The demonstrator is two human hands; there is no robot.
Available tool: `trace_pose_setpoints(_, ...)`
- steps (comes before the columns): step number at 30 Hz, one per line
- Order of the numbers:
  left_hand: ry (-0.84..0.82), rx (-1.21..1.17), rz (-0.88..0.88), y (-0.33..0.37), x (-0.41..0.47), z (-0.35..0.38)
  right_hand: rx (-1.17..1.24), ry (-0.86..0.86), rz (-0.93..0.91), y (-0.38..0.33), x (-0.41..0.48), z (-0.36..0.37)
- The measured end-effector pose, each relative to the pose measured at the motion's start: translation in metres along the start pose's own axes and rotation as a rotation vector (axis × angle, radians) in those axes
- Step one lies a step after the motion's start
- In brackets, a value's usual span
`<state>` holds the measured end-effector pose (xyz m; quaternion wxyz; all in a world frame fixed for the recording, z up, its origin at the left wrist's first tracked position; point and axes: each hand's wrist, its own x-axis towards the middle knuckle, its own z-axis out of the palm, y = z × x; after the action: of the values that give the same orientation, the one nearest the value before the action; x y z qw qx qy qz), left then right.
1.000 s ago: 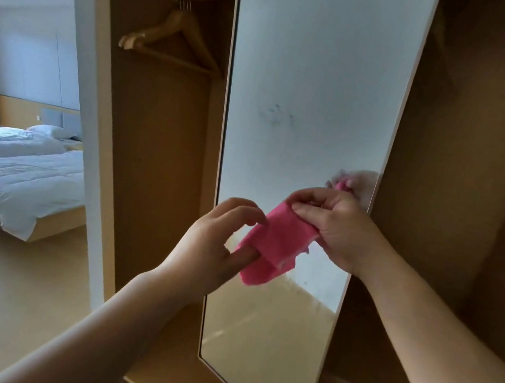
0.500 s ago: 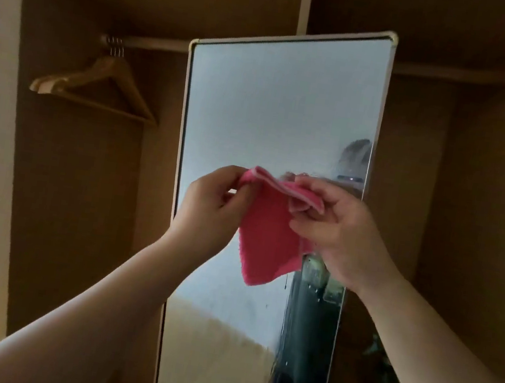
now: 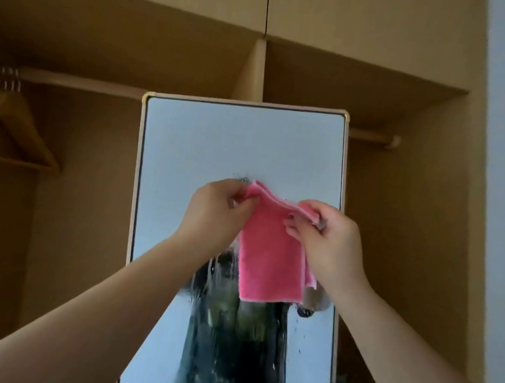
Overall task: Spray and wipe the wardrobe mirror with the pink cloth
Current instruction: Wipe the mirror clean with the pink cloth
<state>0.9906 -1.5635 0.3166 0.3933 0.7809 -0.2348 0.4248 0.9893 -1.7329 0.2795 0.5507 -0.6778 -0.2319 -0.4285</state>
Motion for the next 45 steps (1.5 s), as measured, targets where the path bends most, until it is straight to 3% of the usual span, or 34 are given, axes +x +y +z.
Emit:
trace_pose_setpoints(3,0.017,0.034,0.028,0.000,0.019,0.002,0.042,0.075,0.051,-0.002,0.022,0.003)
trace_pose_setpoints(8,0.118,0.202,0.115,0.010,0.054,0.008,-0.058,0.173,-0.034,-0.007,0.057,0.002)
trace_pose_setpoints(16,0.160,0.424,0.271,0.019,0.094,0.018,-0.215,0.187,-0.145,-0.002,0.093,-0.010)
trace_pose_setpoints(19,0.219,0.490,0.224,0.016,0.097,0.017,-0.188,0.232,-0.166,0.007,0.093,-0.005)
trace_pose_setpoints(22,0.286,0.413,0.125,0.015,0.097,0.013,-0.199,0.278,-0.204,0.016,0.094,0.002)
trace_pose_setpoints(28,0.268,0.471,0.103,0.016,0.096,0.018,-0.266,0.405,-0.243,0.021,0.115,0.020)
trace_pose_setpoints(31,0.277,0.576,0.101,0.014,0.098,0.018,-0.354,0.310,-0.334,0.030,0.113,0.027)
trace_pose_setpoints(34,0.277,0.648,0.134,0.013,0.098,0.014,-0.619,0.163,-0.414,0.040,0.110,0.034)
trace_pose_setpoints(39,0.351,0.726,0.255,-0.001,0.082,-0.020,-0.885,0.153,-0.527,0.055,0.107,0.039)
trace_pose_setpoints(45,0.506,0.749,0.171,-0.029,0.055,-0.076,-0.904,0.129,-0.734,0.065,0.109,0.045)
